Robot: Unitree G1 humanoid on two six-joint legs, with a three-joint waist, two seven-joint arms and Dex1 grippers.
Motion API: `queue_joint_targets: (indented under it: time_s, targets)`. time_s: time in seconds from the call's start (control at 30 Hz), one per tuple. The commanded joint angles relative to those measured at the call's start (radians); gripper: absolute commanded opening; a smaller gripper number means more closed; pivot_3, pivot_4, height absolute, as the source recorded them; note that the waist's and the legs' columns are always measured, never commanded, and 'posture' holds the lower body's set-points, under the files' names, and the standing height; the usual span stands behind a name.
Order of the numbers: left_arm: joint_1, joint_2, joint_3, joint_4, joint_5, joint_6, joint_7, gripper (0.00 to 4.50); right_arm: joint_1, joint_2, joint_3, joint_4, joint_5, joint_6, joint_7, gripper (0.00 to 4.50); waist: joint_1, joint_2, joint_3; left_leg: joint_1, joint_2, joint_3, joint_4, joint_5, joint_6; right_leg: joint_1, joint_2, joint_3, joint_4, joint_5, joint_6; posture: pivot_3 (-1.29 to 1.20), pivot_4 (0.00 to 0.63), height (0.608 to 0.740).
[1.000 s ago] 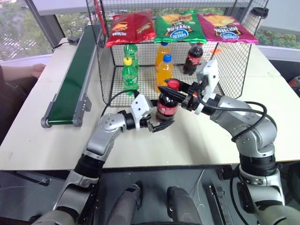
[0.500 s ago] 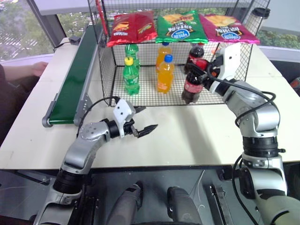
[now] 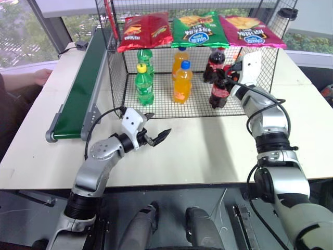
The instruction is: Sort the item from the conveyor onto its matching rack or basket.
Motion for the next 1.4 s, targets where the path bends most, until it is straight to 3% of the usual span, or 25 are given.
queue_joint_targets:
  time_s: [0.03,0.27,0.5,0.93,1.27,1.4]
  targets:
    - [0.006,0.007,0.01,-0.049,0.006,-0.018,0.011,4.43,-0.078,-0.008,-0.032,0.044,-0.011,-0.086,0.001,1.21,0.0,0.0,0.0,0.0,0.0,0.0,0.0,0.0,0.0,0.0,0.0,0.0,0.0,0.0,0.0,0.0,0.15,0.738]
    - [0.013,0.009,0.007,-0.052,0.01,-0.017,0.016,4.43,-0.114,-0.019,-0.046,0.156,-0.023,-0.15,0.005,1.21,-0.001,0.0,0.0,0.001,0.0,0.001,0.0,0.0,0.0,0.0,0.0,0.001,0.001,0.0,0.0,0.0,0.15,0.738]
    - [0.019,0.008,0.003,-0.05,0.015,-0.022,0.021,4.5,-0.112,-0.019,-0.047,0.163,-0.035,-0.154,0.008,4.47,-0.001,0.0,0.0,0.001,0.0,0.001,0.0,0.0,0.0,0.0,0.001,0.001,0.001,0.0,0.0,0.0,0.15,0.738]
    - [0.031,0.012,-0.005,-0.039,0.018,-0.03,0.015,4.5,-0.019,-0.083,-0.065,-0.02,-0.023,-0.049,0.043,4.47,0.001,0.0,0.0,0.001,0.0,0.002,0.0,0.0,0.0,0.0,0.001,0.002,0.003,0.0,0.0,0.0,0.15,0.738]
    - [0.068,-0.008,-0.022,-0.007,0.025,-0.043,0.012,4.5,0.251,-0.147,-0.166,-0.473,0.17,0.304,0.124,4.47,0.0,0.001,-0.001,0.002,0.001,0.004,0.001,0.0,0.0,-0.001,-0.001,0.005,0.004,-0.001,-0.001,0.0,0.15,0.738]
    - [0.086,-0.01,-0.019,0.008,0.02,-0.041,0.012,4.5,0.423,-0.152,-0.175,-0.675,0.258,0.464,0.154,4.47,0.005,0.002,-0.002,0.002,0.002,0.005,0.001,0.0,0.0,-0.001,-0.002,0.005,0.006,-0.002,-0.003,0.0,0.15,0.738]
